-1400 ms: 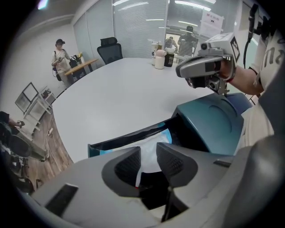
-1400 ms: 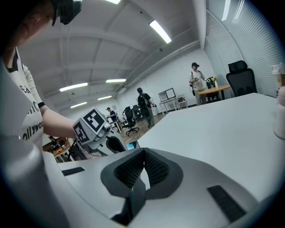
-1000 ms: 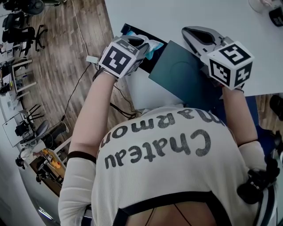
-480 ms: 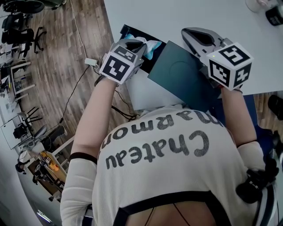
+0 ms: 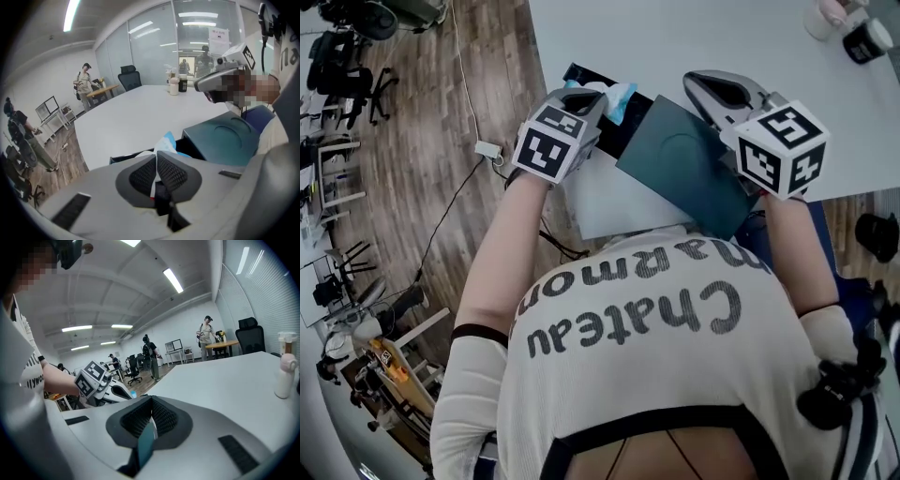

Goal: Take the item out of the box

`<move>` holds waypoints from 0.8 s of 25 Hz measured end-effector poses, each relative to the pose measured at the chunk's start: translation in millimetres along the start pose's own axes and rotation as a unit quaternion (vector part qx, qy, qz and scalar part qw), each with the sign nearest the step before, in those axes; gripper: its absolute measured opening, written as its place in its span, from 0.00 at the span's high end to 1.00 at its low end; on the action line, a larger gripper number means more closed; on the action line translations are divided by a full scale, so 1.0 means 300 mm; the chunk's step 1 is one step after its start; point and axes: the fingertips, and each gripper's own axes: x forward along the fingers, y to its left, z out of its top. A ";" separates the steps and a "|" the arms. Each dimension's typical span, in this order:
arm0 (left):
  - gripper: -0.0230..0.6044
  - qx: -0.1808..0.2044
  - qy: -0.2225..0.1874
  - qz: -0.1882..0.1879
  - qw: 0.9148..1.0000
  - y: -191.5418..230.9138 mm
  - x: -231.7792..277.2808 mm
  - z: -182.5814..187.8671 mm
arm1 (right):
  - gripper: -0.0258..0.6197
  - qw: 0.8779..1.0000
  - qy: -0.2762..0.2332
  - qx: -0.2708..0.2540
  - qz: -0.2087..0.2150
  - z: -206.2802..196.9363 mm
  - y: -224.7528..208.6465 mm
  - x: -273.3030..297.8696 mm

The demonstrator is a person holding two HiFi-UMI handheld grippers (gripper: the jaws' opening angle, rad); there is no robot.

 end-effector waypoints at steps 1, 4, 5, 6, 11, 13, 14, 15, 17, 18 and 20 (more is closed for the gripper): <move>0.93 -0.002 -0.014 0.004 1.000 0.004 -0.022 0.023 | 0.96 1.000 -0.002 -0.005 -0.003 0.017 0.014 -0.015; 0.93 -0.001 -0.049 0.015 0.999 0.003 -0.088 0.082 | 0.96 1.000 -0.007 -0.017 -0.009 0.061 0.064 -0.062; 0.93 0.000 -0.063 0.019 0.998 0.003 -0.107 0.101 | 0.96 1.000 -0.009 -0.020 -0.010 0.069 0.077 -0.077; 0.93 0.000 -0.079 0.024 0.997 0.005 -0.126 0.123 | 0.96 1.000 -0.011 -0.024 -0.012 0.076 0.086 -0.089; 0.93 -0.002 -0.151 0.047 0.987 0.012 -0.230 0.224 | 0.96 0.998 -0.022 -0.052 -0.020 0.126 0.139 -0.128; 0.93 -0.001 -0.180 0.052 0.982 -0.004 -0.291 0.243 | 0.96 0.997 -0.027 -0.065 -0.020 0.129 0.191 -0.140; 0.93 -0.003 -0.197 0.054 0.979 -0.009 -0.327 0.253 | 0.96 0.997 -0.029 -0.073 -0.021 0.133 0.217 -0.147; 0.93 -0.008 -0.214 0.057 0.975 -0.012 -0.363 0.264 | 0.96 0.996 -0.033 -0.080 -0.023 0.140 0.241 -0.156; 0.93 -0.027 -0.245 0.061 0.967 -0.016 -0.431 0.283 | 0.96 0.995 -0.040 -0.090 -0.029 0.160 0.281 -0.179; 0.93 -0.042 -0.260 0.058 0.963 -0.021 -0.463 0.286 | 0.96 0.994 -0.044 -0.091 -0.032 0.167 0.300 -0.192; 0.93 -0.073 -0.288 0.042 0.954 -0.044 -0.536 0.279 | 0.96 0.994 -0.049 -0.087 -0.037 0.173 0.352 -0.212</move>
